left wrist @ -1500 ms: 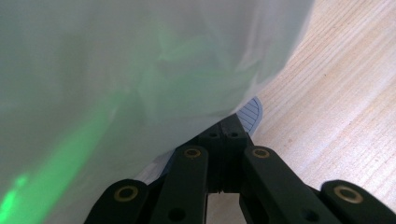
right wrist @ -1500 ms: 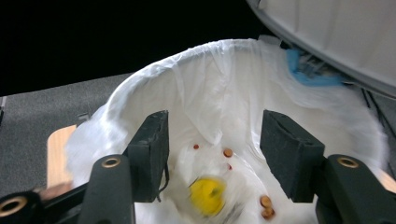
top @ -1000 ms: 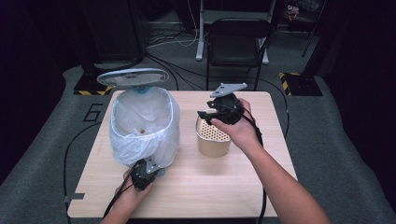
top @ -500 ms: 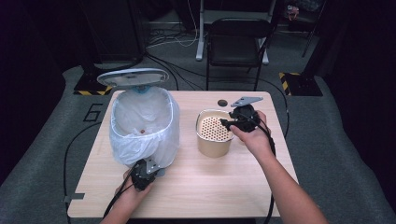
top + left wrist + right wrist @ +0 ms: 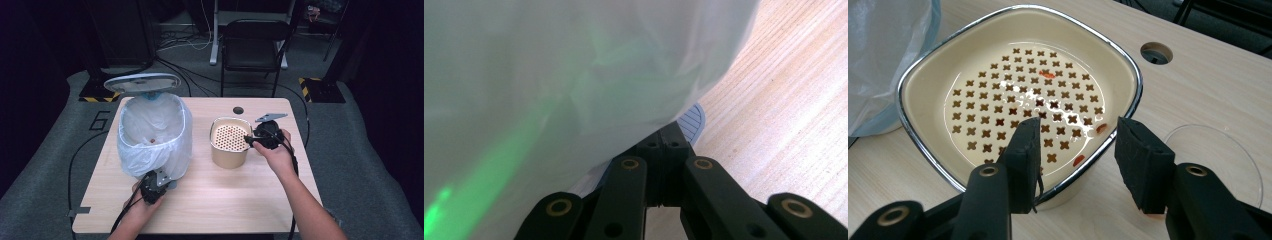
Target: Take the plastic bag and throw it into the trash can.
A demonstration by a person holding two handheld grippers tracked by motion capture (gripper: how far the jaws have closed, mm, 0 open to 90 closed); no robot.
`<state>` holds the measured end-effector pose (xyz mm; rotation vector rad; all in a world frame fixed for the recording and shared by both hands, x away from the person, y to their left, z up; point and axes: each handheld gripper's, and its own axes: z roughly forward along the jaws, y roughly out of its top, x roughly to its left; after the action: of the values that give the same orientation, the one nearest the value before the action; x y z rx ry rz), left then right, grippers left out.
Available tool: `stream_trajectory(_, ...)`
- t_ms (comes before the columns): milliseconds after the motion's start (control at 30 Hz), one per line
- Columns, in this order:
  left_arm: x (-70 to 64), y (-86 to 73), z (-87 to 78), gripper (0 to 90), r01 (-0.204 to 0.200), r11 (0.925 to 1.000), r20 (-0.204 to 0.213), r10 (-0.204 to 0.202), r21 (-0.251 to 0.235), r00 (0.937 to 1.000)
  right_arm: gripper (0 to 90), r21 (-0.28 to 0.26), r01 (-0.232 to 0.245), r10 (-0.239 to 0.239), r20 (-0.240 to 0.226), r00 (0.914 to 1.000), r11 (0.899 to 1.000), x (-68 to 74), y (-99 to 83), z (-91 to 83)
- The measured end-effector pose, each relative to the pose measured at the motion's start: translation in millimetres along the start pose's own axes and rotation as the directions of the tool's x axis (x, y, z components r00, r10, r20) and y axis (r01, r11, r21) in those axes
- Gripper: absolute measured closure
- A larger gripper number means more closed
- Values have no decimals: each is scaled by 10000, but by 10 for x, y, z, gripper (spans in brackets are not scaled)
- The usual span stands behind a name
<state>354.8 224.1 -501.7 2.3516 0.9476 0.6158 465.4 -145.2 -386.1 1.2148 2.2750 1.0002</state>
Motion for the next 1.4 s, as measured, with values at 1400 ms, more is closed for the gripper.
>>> stream_trajectory(1400, -8, 1, 2, 900, -40, 10000, -47, 40, -22, 10000, 540, 450, 899, -856, -895, 9923, 9949, 327, -466, -316)
